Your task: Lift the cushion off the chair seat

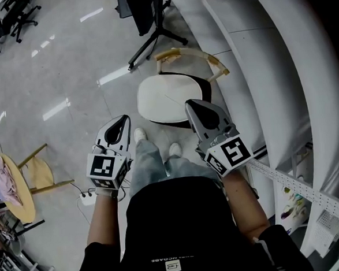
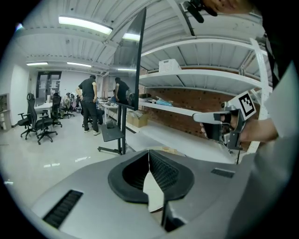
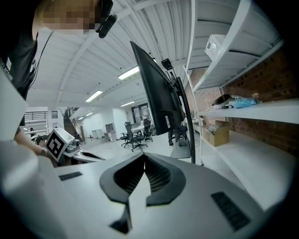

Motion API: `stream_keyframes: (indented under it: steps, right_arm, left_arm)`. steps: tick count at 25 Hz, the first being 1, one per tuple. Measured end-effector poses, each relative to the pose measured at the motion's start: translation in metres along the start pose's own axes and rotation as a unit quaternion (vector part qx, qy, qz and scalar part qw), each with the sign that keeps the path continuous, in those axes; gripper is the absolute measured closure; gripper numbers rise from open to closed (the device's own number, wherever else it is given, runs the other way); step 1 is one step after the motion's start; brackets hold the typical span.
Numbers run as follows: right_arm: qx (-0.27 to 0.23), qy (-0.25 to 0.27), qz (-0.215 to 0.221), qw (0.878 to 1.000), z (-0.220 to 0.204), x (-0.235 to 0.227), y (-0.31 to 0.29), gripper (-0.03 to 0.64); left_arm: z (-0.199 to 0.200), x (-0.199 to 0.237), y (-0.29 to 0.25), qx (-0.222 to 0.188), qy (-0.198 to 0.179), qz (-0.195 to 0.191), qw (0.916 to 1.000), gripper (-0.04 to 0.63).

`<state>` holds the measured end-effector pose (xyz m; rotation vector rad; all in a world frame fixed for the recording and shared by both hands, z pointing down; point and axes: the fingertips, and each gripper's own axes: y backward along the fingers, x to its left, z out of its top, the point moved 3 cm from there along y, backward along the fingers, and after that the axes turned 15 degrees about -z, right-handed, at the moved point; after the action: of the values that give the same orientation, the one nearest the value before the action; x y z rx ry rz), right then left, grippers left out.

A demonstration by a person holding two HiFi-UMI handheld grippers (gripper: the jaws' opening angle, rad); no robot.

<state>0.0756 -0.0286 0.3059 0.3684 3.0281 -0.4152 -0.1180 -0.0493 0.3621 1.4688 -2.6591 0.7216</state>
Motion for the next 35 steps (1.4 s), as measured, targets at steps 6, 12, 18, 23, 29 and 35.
stream_keyframes:
  steps: [6, 12, 18, 23, 29, 35]
  right_arm:
    - [0.015, 0.003, -0.026, 1.000, -0.005, 0.002, -0.009, 0.606]
    - [0.037, -0.001, -0.058, 0.998, -0.017, -0.004, -0.016, 0.606]
    - [0.058, -0.007, -0.082, 0.995, -0.034, -0.003, -0.023, 0.606]
    - [0.080, -0.013, -0.097, 0.992, -0.049, 0.000, -0.026, 0.606]
    - [0.092, -0.014, -0.102, 0.990, -0.061, 0.001, -0.044, 0.606]
    - [0.102, -0.016, -0.102, 0.989, -0.070, 0.008, -0.058, 0.606]
  left_arm:
    - [-0.012, 0.027, -0.016, 0.021, 0.019, -0.014, 0.9995, 0.580]
    - [-0.030, 0.049, -0.043, 0.051, 0.026, -0.042, 0.9975, 0.580]
    - [-0.056, 0.073, -0.064, 0.084, 0.037, -0.062, 0.9939, 0.578]
    - [-0.085, 0.092, -0.078, 0.111, 0.061, -0.072, 0.9893, 0.556]
    - [-0.124, 0.121, -0.099, 0.145, 0.089, -0.079, 0.9823, 0.501]
    - [-0.175, 0.142, -0.114, 0.194, 0.127, -0.083, 0.9693, 0.457]
